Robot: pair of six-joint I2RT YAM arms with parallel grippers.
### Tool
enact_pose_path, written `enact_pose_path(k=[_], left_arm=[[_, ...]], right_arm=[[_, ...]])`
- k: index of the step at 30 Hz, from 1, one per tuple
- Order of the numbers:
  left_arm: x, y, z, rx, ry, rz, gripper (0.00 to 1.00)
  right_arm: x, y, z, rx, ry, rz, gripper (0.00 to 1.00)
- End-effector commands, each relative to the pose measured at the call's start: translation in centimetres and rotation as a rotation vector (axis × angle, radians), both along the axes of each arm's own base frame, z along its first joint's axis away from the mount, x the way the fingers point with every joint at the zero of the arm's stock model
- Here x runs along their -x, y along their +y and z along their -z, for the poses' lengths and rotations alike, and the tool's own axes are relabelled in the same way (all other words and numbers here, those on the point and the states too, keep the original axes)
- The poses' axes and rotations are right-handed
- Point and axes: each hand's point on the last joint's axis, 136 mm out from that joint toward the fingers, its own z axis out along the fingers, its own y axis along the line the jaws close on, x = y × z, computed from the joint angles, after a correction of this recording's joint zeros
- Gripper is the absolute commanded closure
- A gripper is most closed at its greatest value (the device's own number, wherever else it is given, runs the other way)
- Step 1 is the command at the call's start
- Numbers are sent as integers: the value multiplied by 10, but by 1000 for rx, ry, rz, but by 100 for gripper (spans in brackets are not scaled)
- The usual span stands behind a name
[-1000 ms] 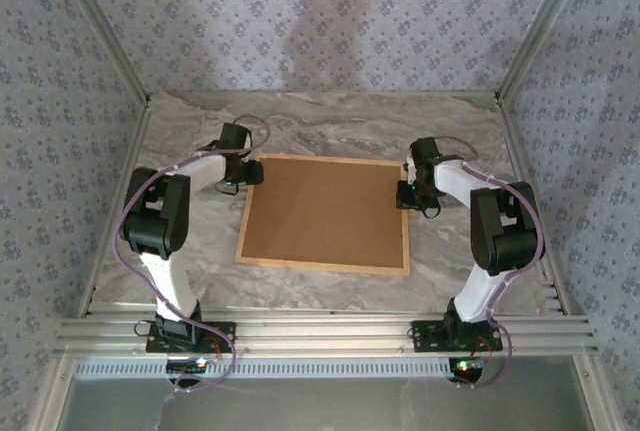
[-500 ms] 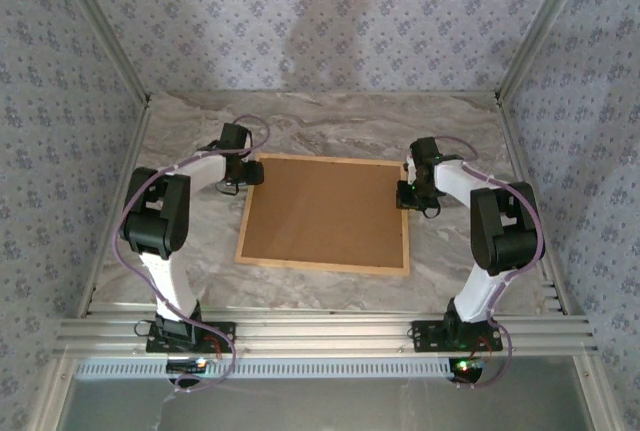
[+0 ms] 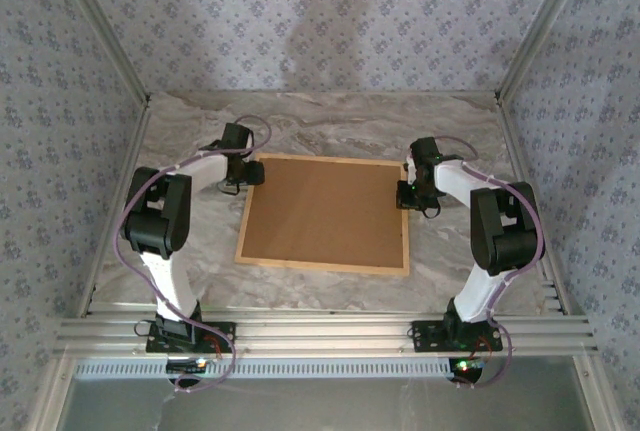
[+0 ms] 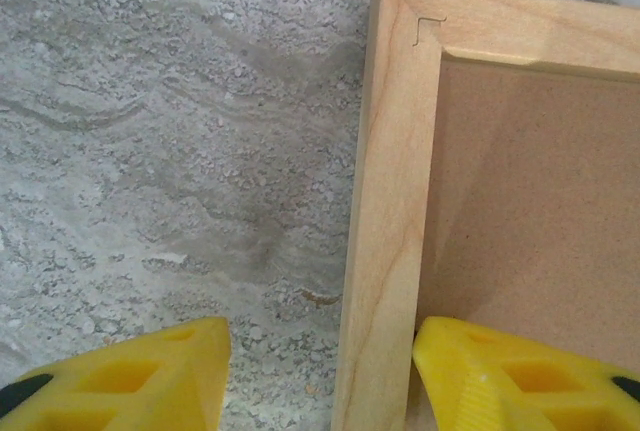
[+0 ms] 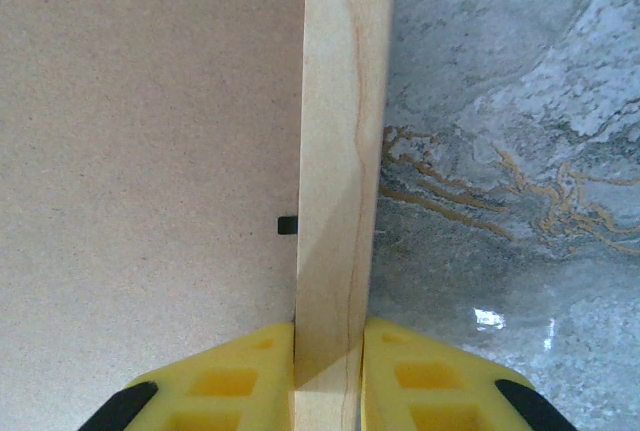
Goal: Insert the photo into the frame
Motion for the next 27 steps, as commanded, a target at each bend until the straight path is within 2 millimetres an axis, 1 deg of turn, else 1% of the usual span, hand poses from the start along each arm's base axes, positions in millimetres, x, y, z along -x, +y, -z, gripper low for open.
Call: enact_pose_path(k=[1, 11, 16, 27], left_arm=[[59, -33, 44, 41, 249, 131, 43], [60, -35, 43, 43, 252, 137, 42], [59, -41, 43, 57, 251, 153, 40], [59, -47, 42, 86, 252, 161, 39]], right_arm=[[12, 10, 21, -2, 61, -56, 79], [12, 10, 20, -1, 59, -55, 79], [13, 9, 20, 2, 60, -55, 79], [12, 10, 20, 2, 60, -56, 79]])
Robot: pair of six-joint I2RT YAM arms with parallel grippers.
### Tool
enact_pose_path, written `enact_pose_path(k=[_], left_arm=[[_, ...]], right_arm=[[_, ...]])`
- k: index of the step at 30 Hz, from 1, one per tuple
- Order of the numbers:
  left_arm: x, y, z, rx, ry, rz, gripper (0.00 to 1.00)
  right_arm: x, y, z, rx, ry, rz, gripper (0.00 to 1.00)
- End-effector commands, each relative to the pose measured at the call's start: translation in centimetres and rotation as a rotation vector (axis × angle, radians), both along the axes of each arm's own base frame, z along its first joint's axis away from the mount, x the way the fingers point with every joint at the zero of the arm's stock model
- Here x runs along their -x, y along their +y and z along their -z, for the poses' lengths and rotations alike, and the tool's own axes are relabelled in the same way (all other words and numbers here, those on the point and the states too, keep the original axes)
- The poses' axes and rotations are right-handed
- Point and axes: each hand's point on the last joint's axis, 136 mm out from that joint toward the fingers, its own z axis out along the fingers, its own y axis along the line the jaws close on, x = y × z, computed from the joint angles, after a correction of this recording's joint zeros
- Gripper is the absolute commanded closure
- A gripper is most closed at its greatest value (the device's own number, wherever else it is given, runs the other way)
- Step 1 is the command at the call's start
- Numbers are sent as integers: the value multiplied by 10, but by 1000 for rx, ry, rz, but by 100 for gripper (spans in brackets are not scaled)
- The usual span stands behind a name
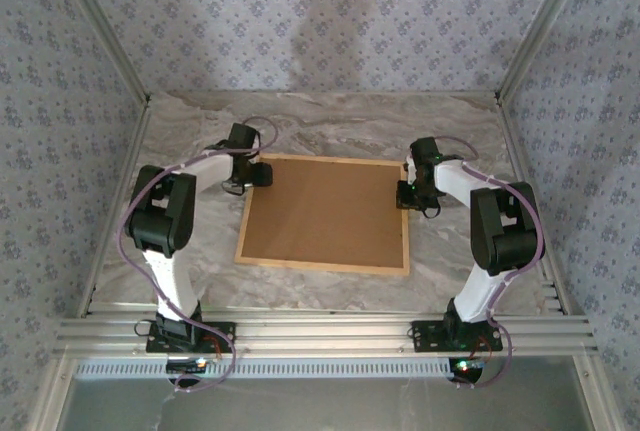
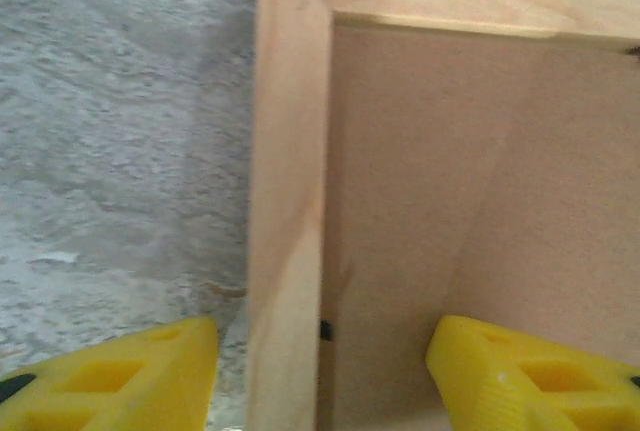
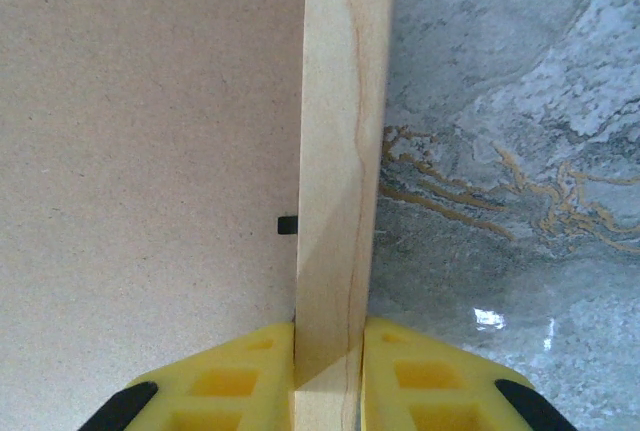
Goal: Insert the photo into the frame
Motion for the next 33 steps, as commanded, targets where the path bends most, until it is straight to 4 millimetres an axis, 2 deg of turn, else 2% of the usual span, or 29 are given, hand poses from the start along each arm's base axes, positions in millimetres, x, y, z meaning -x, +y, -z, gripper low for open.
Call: enact_pose_path(k=[1, 7, 10, 13, 17, 19, 22, 27, 33], left_arm=[[52, -22, 36, 35, 211, 96, 39], [36, -5, 11, 50, 108, 1, 39], [37, -4, 5, 102, 111, -8, 39], [50, -13, 3, 170, 145, 3, 40], [81, -34, -2, 307, 175, 18, 42], [94, -36, -5, 336, 177, 16, 43], [99, -25, -8, 307, 149, -6, 43], [79, 9, -18, 212, 89, -87, 43], [69, 27, -28, 129, 66, -107, 43]], right_arm=[[12, 10, 19, 2, 59, -56, 79], [12, 10, 18, 2, 59, -57, 79], [12, 10, 17, -1, 58, -56, 79], [15, 8, 14, -1, 60, -47, 79], [19, -2, 5, 6, 39, -16, 79], [19, -8, 0, 10, 28, 0, 79], [17, -12, -4, 9, 13, 11, 79], [12, -10, -4, 15, -1, 2, 80], [15, -9, -2, 7, 6, -2, 80]])
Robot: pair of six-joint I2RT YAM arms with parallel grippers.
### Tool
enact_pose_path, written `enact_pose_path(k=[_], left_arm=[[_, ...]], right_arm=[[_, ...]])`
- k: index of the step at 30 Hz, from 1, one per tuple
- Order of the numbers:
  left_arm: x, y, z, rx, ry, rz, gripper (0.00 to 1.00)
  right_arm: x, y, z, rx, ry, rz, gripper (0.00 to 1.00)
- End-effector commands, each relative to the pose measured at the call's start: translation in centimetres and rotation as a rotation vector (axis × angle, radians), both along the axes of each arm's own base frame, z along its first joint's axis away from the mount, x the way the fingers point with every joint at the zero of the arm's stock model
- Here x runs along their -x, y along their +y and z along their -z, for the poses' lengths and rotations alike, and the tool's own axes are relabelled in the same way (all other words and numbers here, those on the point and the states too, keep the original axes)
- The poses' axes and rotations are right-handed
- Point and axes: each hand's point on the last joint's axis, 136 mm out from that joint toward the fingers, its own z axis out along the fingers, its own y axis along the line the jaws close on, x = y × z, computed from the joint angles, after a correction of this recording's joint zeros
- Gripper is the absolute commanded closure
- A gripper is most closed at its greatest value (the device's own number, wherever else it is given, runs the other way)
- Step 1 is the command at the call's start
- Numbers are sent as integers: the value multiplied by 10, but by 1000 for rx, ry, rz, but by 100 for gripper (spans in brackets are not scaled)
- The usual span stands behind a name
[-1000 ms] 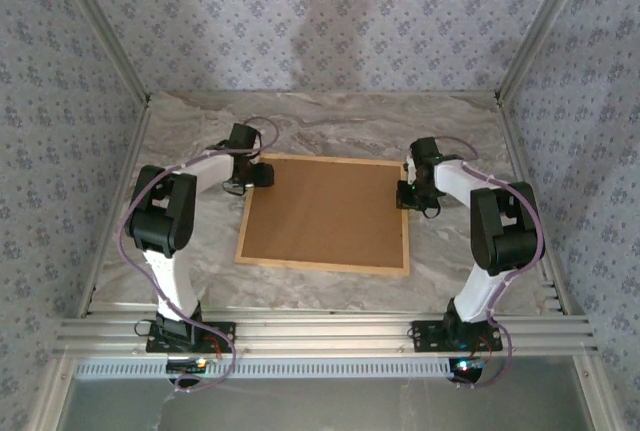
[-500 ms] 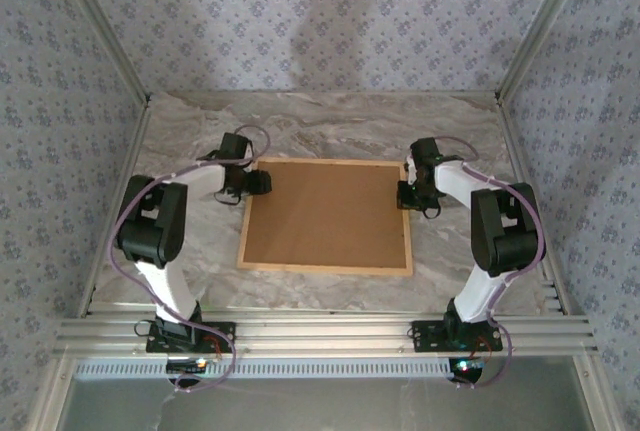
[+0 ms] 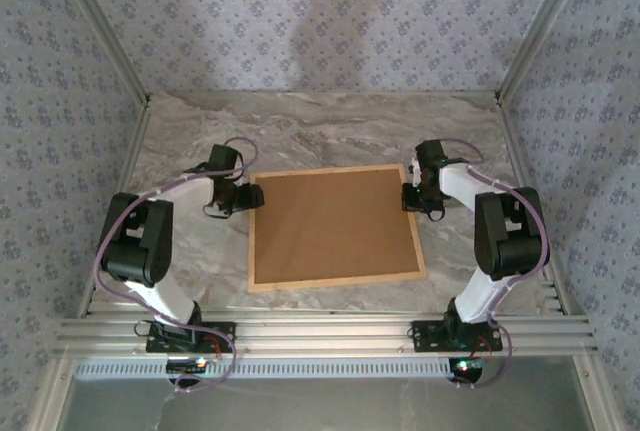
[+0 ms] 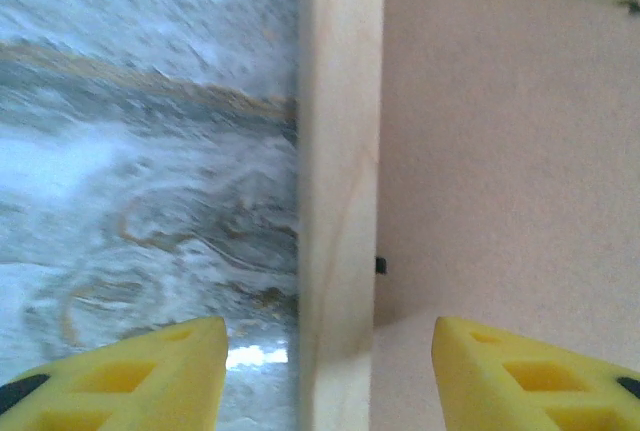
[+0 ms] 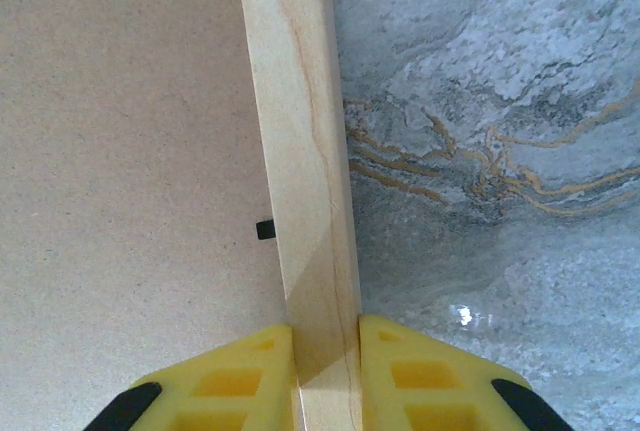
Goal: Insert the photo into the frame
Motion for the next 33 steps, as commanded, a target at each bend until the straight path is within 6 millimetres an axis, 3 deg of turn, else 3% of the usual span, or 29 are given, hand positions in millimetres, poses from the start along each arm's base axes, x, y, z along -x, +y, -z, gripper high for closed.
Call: enact_pose_path(k=[1, 13, 33], left_arm=[[-7, 9, -20, -43, -34, -9, 43], [-21, 8, -15, -40, -23, -5, 63], [-14, 0, 2, -24, 34, 33, 66]], right_arm=[[7, 6, 1, -19, 18, -13, 80], [8, 8, 7, -30, 35, -18, 80], [9, 7, 10, -27, 43, -18, 80]])
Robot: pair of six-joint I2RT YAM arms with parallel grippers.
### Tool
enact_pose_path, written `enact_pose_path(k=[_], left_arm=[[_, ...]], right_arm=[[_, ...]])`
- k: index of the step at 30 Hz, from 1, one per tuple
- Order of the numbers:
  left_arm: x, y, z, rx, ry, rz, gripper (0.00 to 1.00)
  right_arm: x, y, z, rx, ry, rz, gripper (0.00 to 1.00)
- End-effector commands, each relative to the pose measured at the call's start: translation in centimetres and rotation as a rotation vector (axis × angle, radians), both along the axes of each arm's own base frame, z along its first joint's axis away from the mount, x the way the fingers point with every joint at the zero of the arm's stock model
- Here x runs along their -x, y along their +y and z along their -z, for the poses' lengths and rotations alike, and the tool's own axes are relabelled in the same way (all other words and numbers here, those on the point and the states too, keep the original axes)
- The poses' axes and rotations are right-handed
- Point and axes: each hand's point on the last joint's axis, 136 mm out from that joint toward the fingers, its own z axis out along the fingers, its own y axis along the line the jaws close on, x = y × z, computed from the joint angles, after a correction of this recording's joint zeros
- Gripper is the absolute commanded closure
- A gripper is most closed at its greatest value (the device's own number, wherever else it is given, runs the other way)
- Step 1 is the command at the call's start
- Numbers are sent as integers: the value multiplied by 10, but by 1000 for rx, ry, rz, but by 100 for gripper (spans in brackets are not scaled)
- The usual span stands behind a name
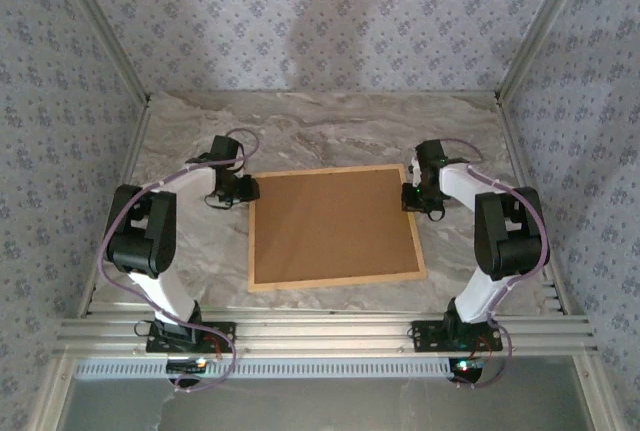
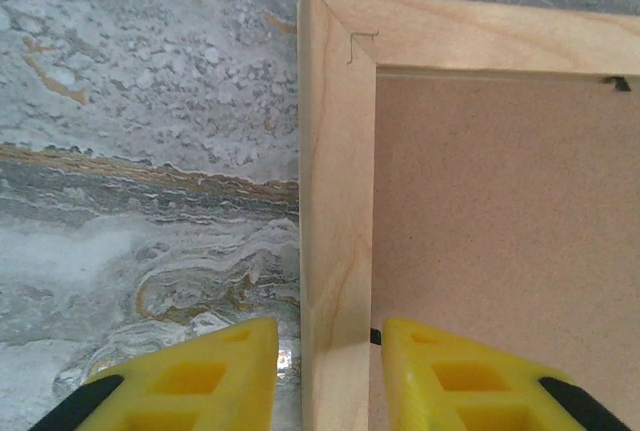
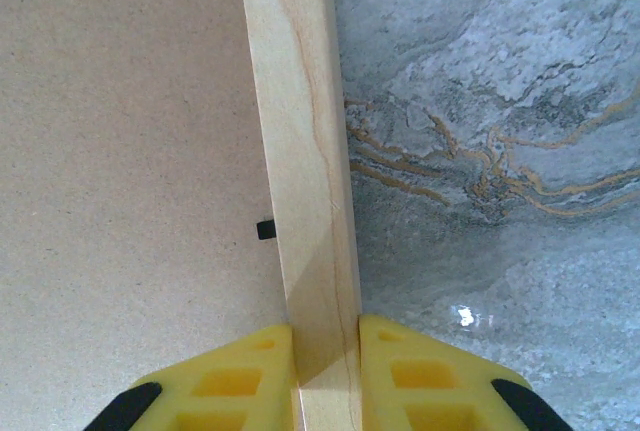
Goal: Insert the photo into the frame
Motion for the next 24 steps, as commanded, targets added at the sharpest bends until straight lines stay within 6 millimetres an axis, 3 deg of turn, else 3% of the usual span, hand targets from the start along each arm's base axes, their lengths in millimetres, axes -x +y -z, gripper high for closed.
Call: enact_pose_path(k=[1, 13, 19, 24], left_arm=[[5, 0, 4, 1, 30, 20, 67], [17, 0, 17, -11, 70, 34, 67], [33, -2, 34, -34, 114, 50, 67], [34, 2, 43, -59, 138, 44, 67]], right_arm=[[10, 7, 10, -26, 46, -15, 80], [10, 7, 12, -26, 49, -17, 80], [9, 7, 12, -27, 46, -17, 80], [6, 7, 12, -26, 42, -16, 80]])
